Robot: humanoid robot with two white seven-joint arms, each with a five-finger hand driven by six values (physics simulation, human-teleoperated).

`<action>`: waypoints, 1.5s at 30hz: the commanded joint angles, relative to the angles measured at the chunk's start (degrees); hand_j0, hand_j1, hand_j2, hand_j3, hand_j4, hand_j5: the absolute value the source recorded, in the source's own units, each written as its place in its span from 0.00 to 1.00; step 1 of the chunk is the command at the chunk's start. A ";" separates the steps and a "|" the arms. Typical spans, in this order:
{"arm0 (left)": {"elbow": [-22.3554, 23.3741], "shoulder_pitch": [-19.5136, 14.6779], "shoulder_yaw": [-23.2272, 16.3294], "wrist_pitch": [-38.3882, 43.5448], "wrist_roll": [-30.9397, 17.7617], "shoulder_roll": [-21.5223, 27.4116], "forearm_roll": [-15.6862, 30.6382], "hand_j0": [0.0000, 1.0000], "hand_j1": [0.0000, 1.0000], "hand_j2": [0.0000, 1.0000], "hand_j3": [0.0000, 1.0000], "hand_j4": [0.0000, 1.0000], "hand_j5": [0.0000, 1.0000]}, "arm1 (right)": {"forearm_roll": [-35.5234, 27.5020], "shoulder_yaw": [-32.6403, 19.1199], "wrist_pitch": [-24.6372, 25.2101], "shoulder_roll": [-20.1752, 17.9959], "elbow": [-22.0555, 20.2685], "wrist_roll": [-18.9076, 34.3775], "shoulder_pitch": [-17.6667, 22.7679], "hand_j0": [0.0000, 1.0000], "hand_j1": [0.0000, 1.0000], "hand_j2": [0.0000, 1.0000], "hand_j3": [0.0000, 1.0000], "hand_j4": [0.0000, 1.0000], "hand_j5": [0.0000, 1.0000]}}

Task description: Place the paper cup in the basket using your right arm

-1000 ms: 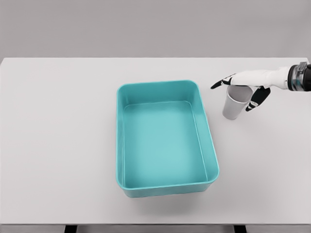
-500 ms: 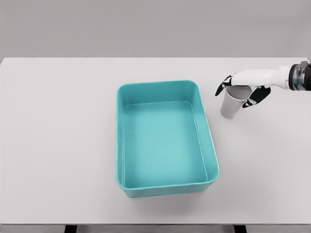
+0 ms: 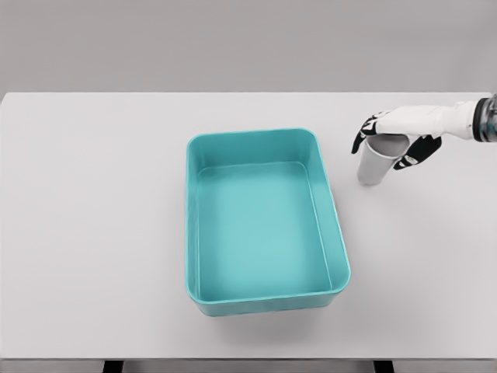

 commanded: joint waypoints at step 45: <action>0.01 0.00 0.00 0.02 -0.01 0.00 0.00 1.00 1.00 1.00 1.00 1.00 1.00 | -2.39 -8.03 -0.03 -2.24 -10.87 -0.03 -1.32 0.68 0.68 0.68 0.68 0.68 0.68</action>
